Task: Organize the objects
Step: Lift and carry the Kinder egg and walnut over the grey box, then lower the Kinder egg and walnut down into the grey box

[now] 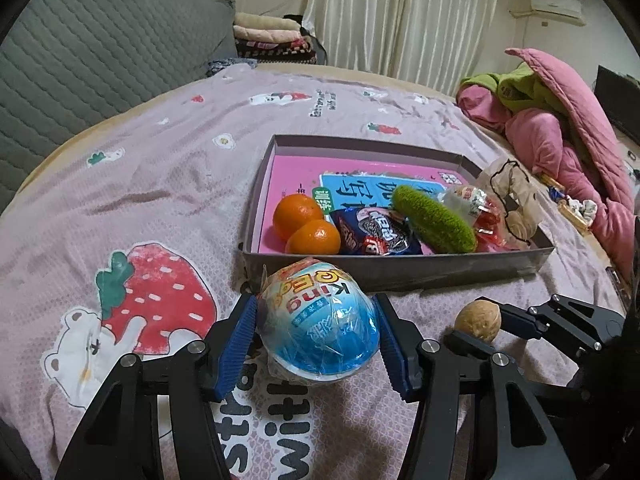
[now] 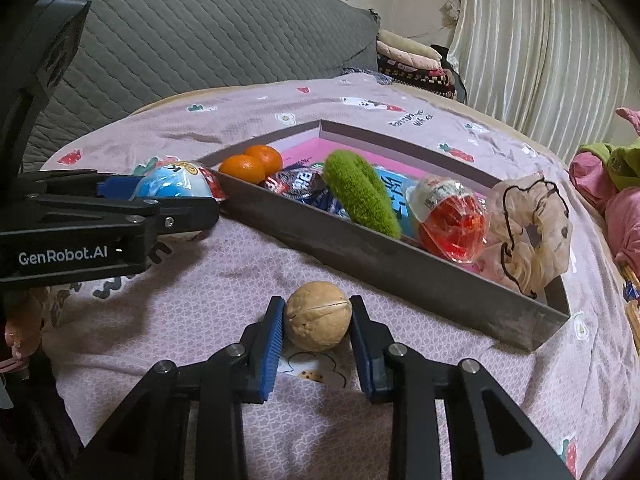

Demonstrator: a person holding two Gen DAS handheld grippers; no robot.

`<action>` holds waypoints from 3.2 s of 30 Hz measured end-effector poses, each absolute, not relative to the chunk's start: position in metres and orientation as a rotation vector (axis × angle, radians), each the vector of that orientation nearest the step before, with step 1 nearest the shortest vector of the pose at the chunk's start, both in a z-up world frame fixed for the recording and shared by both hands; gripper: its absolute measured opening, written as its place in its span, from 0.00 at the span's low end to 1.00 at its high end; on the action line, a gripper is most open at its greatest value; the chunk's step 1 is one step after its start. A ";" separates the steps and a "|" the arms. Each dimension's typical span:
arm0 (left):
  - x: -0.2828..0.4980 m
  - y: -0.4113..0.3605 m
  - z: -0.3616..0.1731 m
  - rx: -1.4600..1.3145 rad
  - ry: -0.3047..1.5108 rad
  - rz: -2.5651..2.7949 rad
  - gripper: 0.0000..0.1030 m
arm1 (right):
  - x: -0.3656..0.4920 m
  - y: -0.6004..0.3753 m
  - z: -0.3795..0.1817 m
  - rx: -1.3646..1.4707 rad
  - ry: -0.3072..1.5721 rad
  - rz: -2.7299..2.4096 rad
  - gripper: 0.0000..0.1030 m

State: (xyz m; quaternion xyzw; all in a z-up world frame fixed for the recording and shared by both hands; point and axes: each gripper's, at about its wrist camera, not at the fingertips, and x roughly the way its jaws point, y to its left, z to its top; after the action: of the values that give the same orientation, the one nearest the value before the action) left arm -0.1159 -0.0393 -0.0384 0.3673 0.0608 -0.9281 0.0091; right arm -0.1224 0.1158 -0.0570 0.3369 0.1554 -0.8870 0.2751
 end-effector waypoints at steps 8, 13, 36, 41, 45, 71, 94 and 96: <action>-0.107 -0.036 -0.024 1.104 0.176 -2.919 0.58 | -0.119 0.121 -0.042 0.848 0.388 -2.399 0.31; -0.103 -0.031 -0.014 1.078 0.157 -2.931 0.58 | -0.116 0.126 -0.031 0.810 0.367 -2.415 0.31; -0.095 -0.006 0.047 0.901 0.069 -3.011 0.58 | -0.118 0.175 0.031 0.585 0.277 -2.592 0.31; -0.100 -0.002 0.051 0.892 0.058 -3.021 0.58 | -0.118 0.181 0.041 0.532 0.286 -2.623 0.31; -0.106 -0.001 0.056 0.880 0.049 -3.029 0.58 | -0.120 0.185 0.049 0.485 0.308 -2.644 0.31; -0.185 -0.015 0.041 0.893 0.103 -3.031 0.58 | -0.147 0.195 0.044 0.468 0.344 -2.705 0.31; -0.231 -0.018 -0.005 1.017 0.085 -2.996 0.58 | -0.188 0.208 0.008 0.746 0.214 -2.642 0.31; -0.233 -0.019 -0.008 1.024 0.093 -2.994 0.58 | -0.191 0.208 0.005 0.767 0.222 -2.639 0.31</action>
State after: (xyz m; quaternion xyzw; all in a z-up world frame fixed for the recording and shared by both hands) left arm -0.2335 -0.0189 -0.0080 0.3235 0.0295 -0.9457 -0.0119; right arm -0.1909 0.2078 0.0048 0.2730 0.0790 -0.9395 0.1911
